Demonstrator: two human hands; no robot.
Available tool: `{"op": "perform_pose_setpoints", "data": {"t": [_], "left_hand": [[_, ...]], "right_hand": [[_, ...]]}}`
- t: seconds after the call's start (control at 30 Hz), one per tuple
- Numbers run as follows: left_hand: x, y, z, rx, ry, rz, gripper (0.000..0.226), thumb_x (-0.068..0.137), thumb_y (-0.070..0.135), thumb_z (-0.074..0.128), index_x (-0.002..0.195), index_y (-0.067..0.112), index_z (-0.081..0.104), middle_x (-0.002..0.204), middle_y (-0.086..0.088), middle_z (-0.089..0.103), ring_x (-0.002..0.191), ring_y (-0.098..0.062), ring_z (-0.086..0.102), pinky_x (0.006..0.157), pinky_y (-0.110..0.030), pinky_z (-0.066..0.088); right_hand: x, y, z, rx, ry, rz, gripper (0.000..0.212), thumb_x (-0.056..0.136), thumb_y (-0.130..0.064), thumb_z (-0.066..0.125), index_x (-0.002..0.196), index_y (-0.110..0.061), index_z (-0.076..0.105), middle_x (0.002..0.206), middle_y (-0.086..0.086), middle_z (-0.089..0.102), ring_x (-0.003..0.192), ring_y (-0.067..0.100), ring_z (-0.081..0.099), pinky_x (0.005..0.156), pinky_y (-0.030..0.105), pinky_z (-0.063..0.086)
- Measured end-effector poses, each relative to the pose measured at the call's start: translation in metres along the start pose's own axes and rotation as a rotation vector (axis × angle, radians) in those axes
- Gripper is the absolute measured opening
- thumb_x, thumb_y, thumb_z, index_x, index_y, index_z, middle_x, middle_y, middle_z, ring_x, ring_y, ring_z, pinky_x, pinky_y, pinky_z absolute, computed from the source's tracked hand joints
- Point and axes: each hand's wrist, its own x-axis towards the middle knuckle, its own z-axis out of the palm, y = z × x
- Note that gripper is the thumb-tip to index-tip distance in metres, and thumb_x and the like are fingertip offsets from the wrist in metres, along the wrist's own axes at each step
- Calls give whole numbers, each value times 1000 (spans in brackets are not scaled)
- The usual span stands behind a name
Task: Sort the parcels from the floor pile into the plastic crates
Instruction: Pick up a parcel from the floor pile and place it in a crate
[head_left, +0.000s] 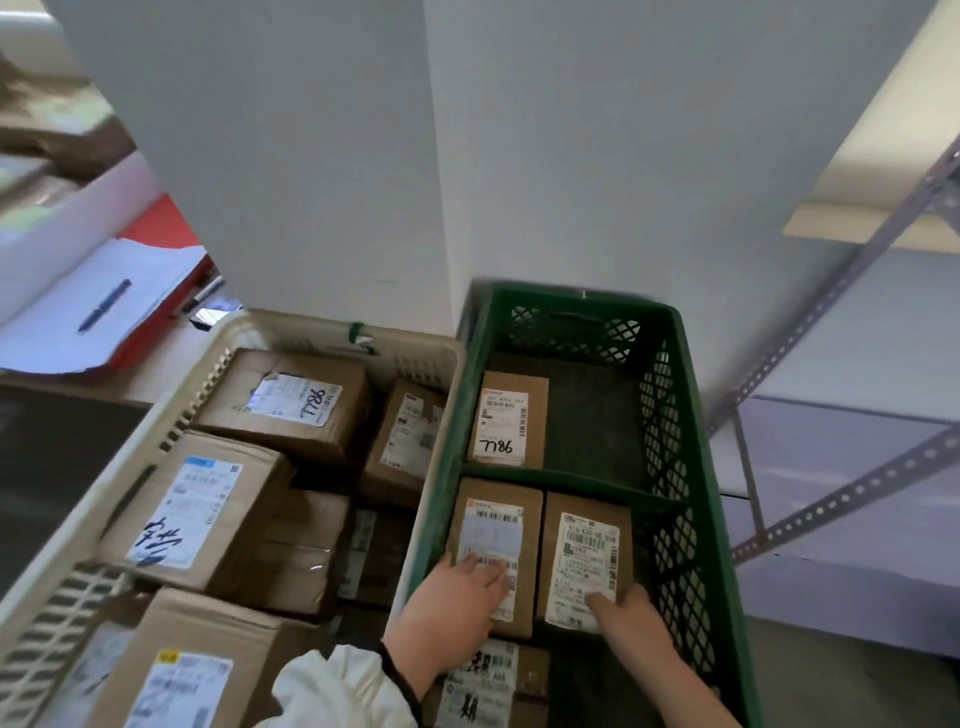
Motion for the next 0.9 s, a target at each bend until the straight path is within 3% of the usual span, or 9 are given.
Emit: {"op": "perform_pose_setpoints", "data": {"t": [0.1, 0.23, 0.33, 0.43, 0.57, 0.63, 0.73, 0.8, 0.9], "left_hand": [[-8, 3, -11, -149, 72, 16, 47, 98, 23, 42, 144, 19, 38, 151, -3, 36, 139, -26, 32, 115, -45, 24], [-55, -16, -34, -865, 561, -186, 34, 96, 27, 52, 129, 27, 55, 119, 17, 59, 111, 1, 53, 102, -21, 42], [-105, -71, -23, -869, 810, -417, 22, 94, 24, 55, 114, 29, 62, 97, 17, 62, 93, -1, 60, 85, -22, 49], [-152, -132, 15, -842, 729, -713, 19, 92, 29, 57, 111, 31, 61, 101, 10, 64, 95, -8, 61, 83, -26, 51], [-203, -170, 61, -785, 568, -933, 47, 86, 35, 65, 131, 26, 53, 127, 8, 57, 113, -9, 55, 95, -29, 48], [-223, -179, 79, -853, 479, -964, 60, 83, 38, 68, 138, 26, 46, 134, 4, 55, 114, -11, 56, 95, -29, 49], [-238, -181, 95, -1024, 287, -949, 59, 86, 42, 64, 139, 26, 43, 130, 1, 57, 91, -6, 57, 73, -17, 50], [-240, -180, 101, -1051, 250, -897, 50, 90, 41, 59, 136, 23, 47, 125, 4, 59, 83, 0, 53, 65, -12, 44], [-240, -183, 105, -1107, 307, -861, 46, 92, 37, 58, 134, 20, 50, 121, 4, 60, 82, 0, 52, 64, -12, 41]], "right_hand": [[-11, -3, -6, 10, -1, -17, 48, 91, -19, 59, 134, -4, 42, 126, 12, 60, 117, 27, 56, 102, 38, 41], [-26, -14, -9, -79, 205, -64, 56, 88, -12, 61, 140, -6, 41, 141, 16, 47, 130, 31, 43, 114, 43, 28], [-49, -26, -3, -114, 332, -214, 47, 86, -9, 62, 132, -9, 50, 133, 14, 54, 121, 31, 52, 106, 47, 38], [-85, -36, 18, -147, 297, -459, 30, 86, -6, 62, 113, -20, 61, 118, 3, 62, 107, 20, 58, 95, 40, 47], [-140, -56, 70, -124, -37, -655, 25, 90, -10, 58, 97, -34, 60, 105, -11, 64, 96, -1, 57, 84, 18, 45], [-162, -65, 115, -1, -294, -502, 21, 93, -12, 56, 103, -29, 63, 106, -12, 65, 100, 1, 59, 92, 24, 48], [-173, -61, 192, 6, -522, -213, 37, 92, -20, 56, 128, -14, 52, 114, -4, 60, 108, 9, 56, 104, 32, 42], [-177, -52, 234, -33, -551, -82, 50, 87, -29, 59, 130, -8, 47, 106, 1, 55, 103, 16, 55, 96, 33, 46], [-180, -43, 272, -9, -628, 68, 56, 69, -32, 64, 117, -5, 54, 99, 4, 56, 93, 21, 55, 78, 29, 48]]}}
